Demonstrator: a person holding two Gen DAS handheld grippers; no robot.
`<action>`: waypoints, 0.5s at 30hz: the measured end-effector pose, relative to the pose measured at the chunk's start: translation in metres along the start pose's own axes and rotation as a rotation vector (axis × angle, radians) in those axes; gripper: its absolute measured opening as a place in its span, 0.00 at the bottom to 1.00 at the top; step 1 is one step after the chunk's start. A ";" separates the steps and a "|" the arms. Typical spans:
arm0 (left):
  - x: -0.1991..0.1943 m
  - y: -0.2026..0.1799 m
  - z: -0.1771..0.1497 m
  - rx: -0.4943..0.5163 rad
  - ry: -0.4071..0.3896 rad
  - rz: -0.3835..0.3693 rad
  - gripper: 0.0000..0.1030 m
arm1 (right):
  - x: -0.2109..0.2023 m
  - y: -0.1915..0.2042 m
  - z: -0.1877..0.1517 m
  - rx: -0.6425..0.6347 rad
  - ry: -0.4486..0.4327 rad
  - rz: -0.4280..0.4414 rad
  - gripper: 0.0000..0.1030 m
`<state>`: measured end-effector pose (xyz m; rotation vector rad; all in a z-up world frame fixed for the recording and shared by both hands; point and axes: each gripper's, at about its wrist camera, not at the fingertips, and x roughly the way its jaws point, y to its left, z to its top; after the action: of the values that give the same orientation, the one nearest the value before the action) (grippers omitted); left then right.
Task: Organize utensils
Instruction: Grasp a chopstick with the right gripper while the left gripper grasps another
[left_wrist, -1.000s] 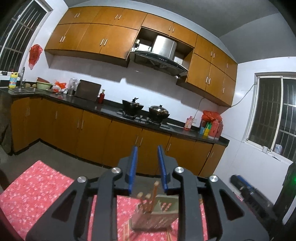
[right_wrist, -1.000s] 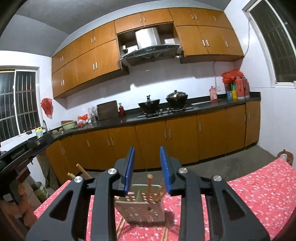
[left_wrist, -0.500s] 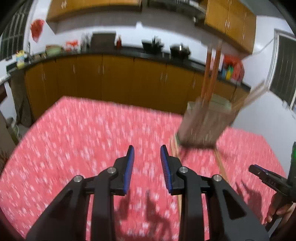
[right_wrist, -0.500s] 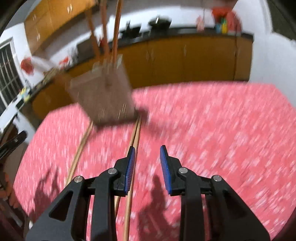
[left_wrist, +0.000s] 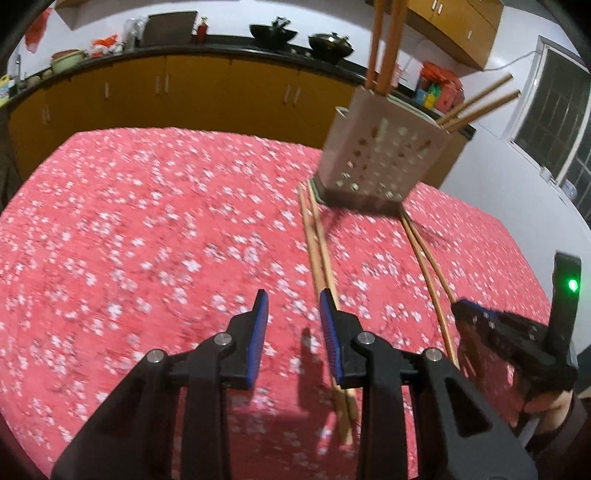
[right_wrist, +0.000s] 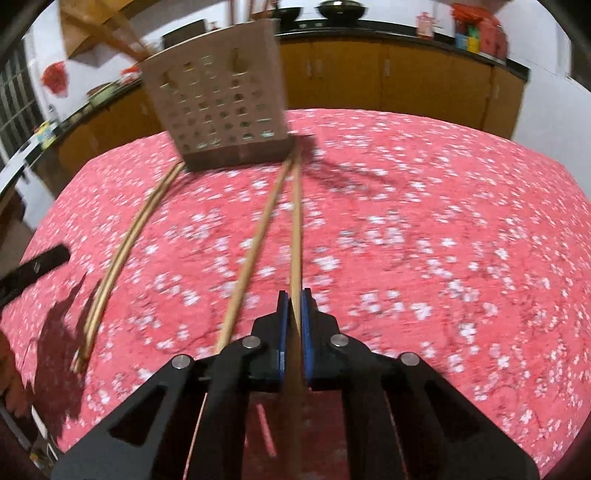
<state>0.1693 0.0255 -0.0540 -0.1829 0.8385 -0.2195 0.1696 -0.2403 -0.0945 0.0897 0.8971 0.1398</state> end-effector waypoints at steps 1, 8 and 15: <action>0.002 -0.002 -0.002 0.005 0.010 -0.010 0.28 | 0.001 -0.006 0.000 0.017 -0.003 -0.012 0.07; 0.017 -0.013 -0.011 0.037 0.067 -0.038 0.21 | -0.002 -0.023 0.001 0.062 -0.015 -0.029 0.07; 0.028 -0.021 -0.019 0.083 0.107 -0.010 0.16 | -0.002 -0.023 0.001 0.061 -0.017 -0.028 0.07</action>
<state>0.1702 -0.0036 -0.0814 -0.0980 0.9331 -0.2745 0.1710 -0.2632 -0.0955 0.1344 0.8853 0.0854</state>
